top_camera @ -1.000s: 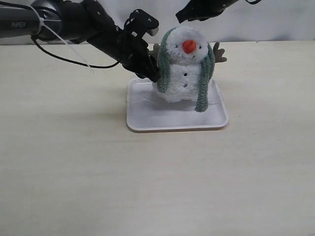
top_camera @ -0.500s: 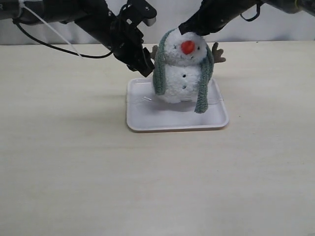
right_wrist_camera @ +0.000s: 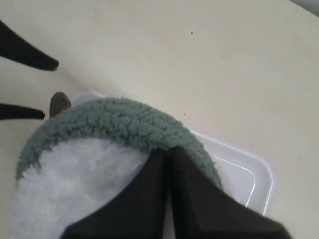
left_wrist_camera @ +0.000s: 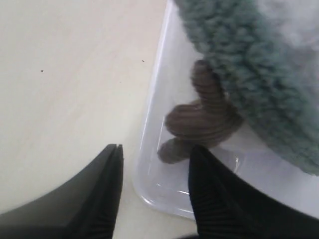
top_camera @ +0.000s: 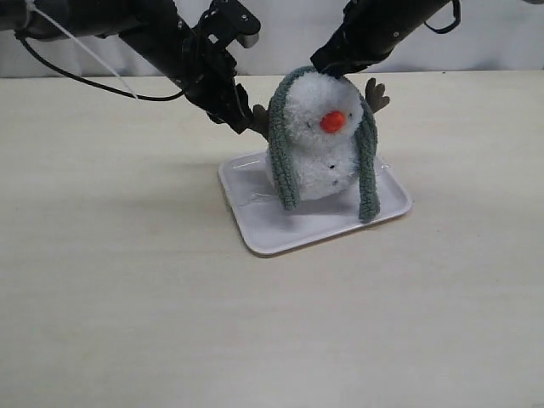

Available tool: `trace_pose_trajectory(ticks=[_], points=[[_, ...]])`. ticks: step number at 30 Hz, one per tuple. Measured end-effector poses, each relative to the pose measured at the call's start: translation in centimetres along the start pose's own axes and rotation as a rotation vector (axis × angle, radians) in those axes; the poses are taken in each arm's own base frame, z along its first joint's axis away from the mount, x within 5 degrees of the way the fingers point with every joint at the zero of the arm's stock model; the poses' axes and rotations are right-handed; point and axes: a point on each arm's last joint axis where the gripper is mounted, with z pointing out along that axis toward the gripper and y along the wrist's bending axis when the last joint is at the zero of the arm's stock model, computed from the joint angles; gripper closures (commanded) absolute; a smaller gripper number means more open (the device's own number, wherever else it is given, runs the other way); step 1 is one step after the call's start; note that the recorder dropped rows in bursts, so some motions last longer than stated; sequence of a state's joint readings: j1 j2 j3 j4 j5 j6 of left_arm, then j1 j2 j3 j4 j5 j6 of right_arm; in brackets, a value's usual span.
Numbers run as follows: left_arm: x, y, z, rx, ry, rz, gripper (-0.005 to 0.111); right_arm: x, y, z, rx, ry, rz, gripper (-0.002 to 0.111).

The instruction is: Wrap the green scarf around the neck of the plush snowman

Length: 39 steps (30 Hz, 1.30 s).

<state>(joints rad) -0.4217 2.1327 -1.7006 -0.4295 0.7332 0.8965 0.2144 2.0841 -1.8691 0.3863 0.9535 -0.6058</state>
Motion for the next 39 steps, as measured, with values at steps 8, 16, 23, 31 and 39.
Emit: trace_pose_trajectory(ticks=[8, 16, 23, 31, 39], points=[[-0.8, 0.5, -0.1, -0.033, -0.103, -0.08, 0.066, 3.3, 1.9, -2.3, 0.023, 0.013, -0.051, 0.104], [-2.4, -0.7, -2.4, 0.057, -0.202, -0.027, 0.066, 4.5, 2.1, -1.6, 0.073, -0.035, -0.055, 0.104], [-4.1, -2.9, -5.4, 0.209, -0.337, 0.191, 0.066, 4.4, 2.2, -1.8, 0.065, -0.046, -0.059, 0.104], [-4.5, -4.1, -1.4, 0.159, -0.346, 0.301, 0.09, 4.5, 2.4, -1.8, 0.054, -0.042, -0.06, 0.104], [-3.2, -2.8, 2.4, -0.005, -0.244, 0.269, 0.107, 4.5, 2.6, -2.0, 0.043, -0.036, -0.066, 0.104]])
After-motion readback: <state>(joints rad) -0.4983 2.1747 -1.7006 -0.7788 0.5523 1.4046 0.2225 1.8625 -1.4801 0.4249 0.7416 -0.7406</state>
